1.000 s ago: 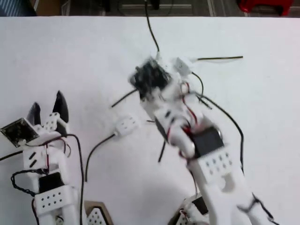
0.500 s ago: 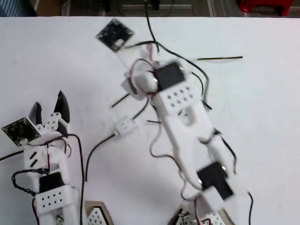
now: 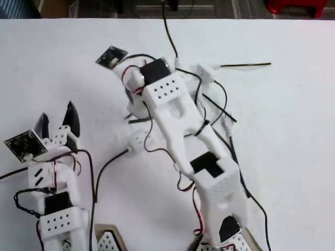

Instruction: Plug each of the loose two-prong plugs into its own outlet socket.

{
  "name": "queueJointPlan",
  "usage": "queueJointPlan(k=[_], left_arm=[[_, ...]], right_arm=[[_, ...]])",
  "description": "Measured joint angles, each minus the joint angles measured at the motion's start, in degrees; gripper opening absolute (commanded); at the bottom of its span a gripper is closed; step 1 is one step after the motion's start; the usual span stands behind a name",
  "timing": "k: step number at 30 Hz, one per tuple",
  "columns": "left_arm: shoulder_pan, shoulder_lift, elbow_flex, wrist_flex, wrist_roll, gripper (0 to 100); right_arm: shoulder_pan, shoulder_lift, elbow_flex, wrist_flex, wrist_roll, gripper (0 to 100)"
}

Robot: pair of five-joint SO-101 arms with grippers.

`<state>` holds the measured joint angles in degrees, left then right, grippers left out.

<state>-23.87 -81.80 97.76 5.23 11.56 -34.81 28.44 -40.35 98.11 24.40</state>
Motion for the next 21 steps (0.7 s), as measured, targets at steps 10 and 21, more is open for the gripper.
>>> queueJointPlan(k=[10,21], left_arm=[[0.00,0.00,0.00,0.00,-0.09,26],[0.00,0.00,0.00,0.00,-0.09,26]], right_arm=[[-0.35,2.20,5.10,-0.09,-1.93,1.9],[-2.73,2.20,10.37,-0.18,-3.25,1.9]])
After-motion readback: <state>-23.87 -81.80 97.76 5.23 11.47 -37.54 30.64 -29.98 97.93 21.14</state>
